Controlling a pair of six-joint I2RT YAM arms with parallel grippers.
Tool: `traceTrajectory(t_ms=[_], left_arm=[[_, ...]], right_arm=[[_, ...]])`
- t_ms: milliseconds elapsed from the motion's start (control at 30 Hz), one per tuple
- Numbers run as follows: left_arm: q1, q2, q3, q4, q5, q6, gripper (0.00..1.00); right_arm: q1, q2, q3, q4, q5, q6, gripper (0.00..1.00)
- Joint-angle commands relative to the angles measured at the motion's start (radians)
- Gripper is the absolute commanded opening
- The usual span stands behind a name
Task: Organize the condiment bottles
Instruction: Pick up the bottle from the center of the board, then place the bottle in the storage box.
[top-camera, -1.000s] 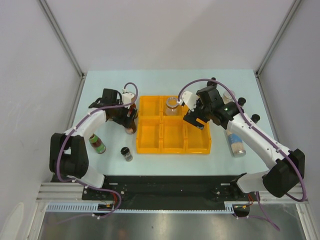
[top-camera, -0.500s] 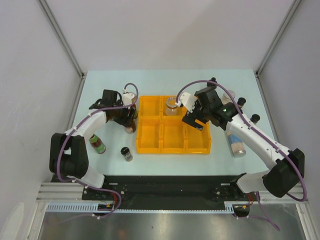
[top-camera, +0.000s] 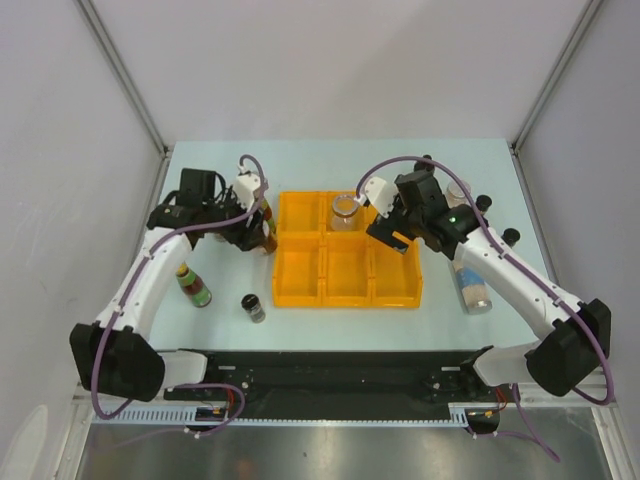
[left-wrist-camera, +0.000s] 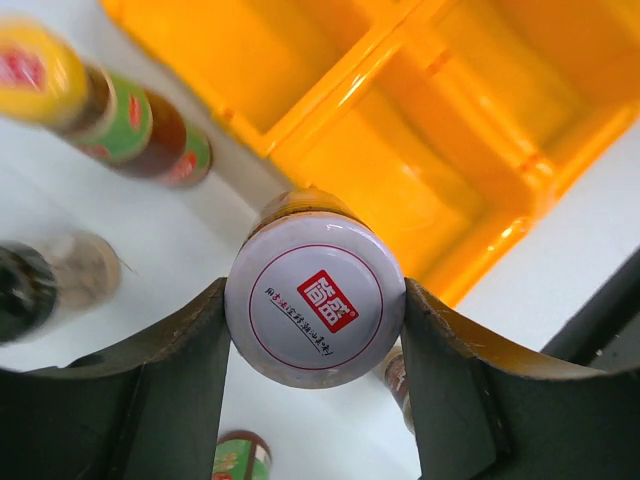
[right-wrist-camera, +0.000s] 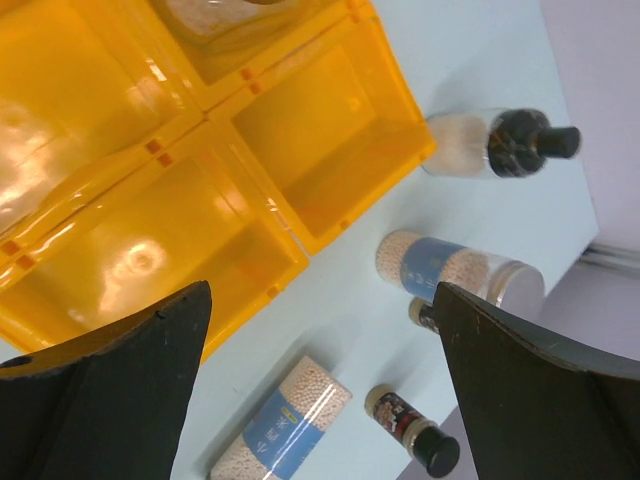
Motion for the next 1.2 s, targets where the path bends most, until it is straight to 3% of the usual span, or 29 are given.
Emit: traceTrajectory(t_ms=[0,300,500,833,1167], left_arm=[[-0.066,-0.046,0.182,-0.103,0.166,0.094,0.0],[-0.352,0.146,0.353,0.041,0.0,0.014,0.0],[-0.415,0.38,0.616,0.147,-0.063,-0.056,0.0],[-0.514,0.727,1.011,0.176,-0.093,-0.105,0.0],[-0.561,0.965,1.109,0.184,-0.167,-0.104,0.0]], right_arm=[[-0.023,-0.043,0.006,0.079,0.096,0.023,1.0],[-0.144,-0.06,0.003,0.333,0.387,0.037,1.0],[-0.225,-0.06,0.004,0.456,0.513,0.019,1.0],[-0.322,-0.025,0.014,0.501,0.571,0.038,1.0],[-0.336,-0.039,-0.005,0.502,0.549,0.042,1.0]])
